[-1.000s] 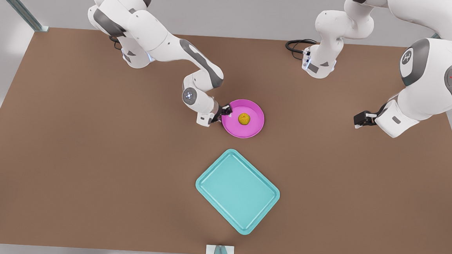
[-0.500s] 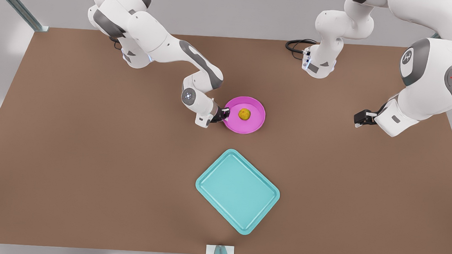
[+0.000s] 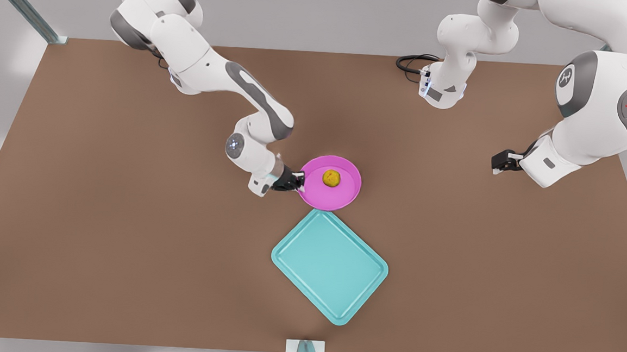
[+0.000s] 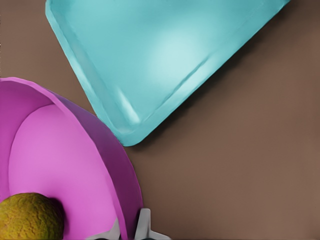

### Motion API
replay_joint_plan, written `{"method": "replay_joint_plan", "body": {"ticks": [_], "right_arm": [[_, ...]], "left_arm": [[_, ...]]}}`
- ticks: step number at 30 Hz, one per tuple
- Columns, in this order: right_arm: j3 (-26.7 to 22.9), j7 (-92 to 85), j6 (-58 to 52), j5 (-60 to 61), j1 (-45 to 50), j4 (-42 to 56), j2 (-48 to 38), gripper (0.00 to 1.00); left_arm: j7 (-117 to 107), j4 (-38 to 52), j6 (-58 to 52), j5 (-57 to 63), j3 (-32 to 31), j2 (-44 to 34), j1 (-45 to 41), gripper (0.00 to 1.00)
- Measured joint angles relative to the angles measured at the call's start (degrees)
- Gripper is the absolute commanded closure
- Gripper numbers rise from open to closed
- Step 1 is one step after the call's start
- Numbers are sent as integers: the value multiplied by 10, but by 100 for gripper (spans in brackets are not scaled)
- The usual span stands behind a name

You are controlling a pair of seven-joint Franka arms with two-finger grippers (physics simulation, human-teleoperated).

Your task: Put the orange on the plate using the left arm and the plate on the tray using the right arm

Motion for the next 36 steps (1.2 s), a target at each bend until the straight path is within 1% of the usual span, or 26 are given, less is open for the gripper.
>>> {"method": "replay_joint_plan", "body": {"ticks": [2,4,9,11,14,15,16,22,23,24,25,26,27,28,30,33,34,36], "right_arm": [[0,1,-4,0,-22,31,7,79],[0,2,-8,1,-29,89,34,79],[-2,7,-23,0,-32,268,158,79],[-3,9,-33,-2,-41,308,190,79],[-5,10,-54,-3,-57,343,216,79],[-5,11,-60,-3,-58,347,219,28],[-5,11,-65,-3,-58,349,222,0],[0,16,-83,-2,-31,351,220,0],[1,17,-89,-1,-34,351,201,0],[-6,18,-111,-1,-44,348,165,0],[-43,21,-156,-3,-49,348,119,0],[-94,23,-220,-10,-52,350,74,0],[-136,24,-296,-41,-59,366,35,0],[-159,24,-382,-89,-79,400,12,0],[-179,25,-546,-203,-118,484,-10,0],[-186,16,-736,-349,-149,558,-68,0],[-185,12,-784,-378,-153,543,-108,0],[-183,7,-853,-415,-153,470,-189,0]], "left_arm": [[0,0,-1,0,0,0,0,0],[1,0,-1,0,0,0,0,0],[1,0,-1,0,0,0,0,0],[2,0,-1,0,0,1,0,0],[2,0,-1,0,0,1,0,0],[2,0,-1,0,-1,1,0,0],[2,0,-1,0,0,1,0,0],[2,0,-2,0,0,1,0,0],[2,0,-2,-1,0,1,1,0],[2,0,-2,-1,0,2,1,0],[2,0,-3,-1,0,2,1,0],[2,0,-3,-1,0,2,1,0],[2,0,-4,-1,0,2,1,0],[2,0,-4,-1,0,2,1,0],[3,0,-5,-1,0,2,1,0],[2,0,-5,0,0,2,1,0],[2,0,-5,0,0,2,0,0],[2,0,-6,0,0,2,0,0]]}}
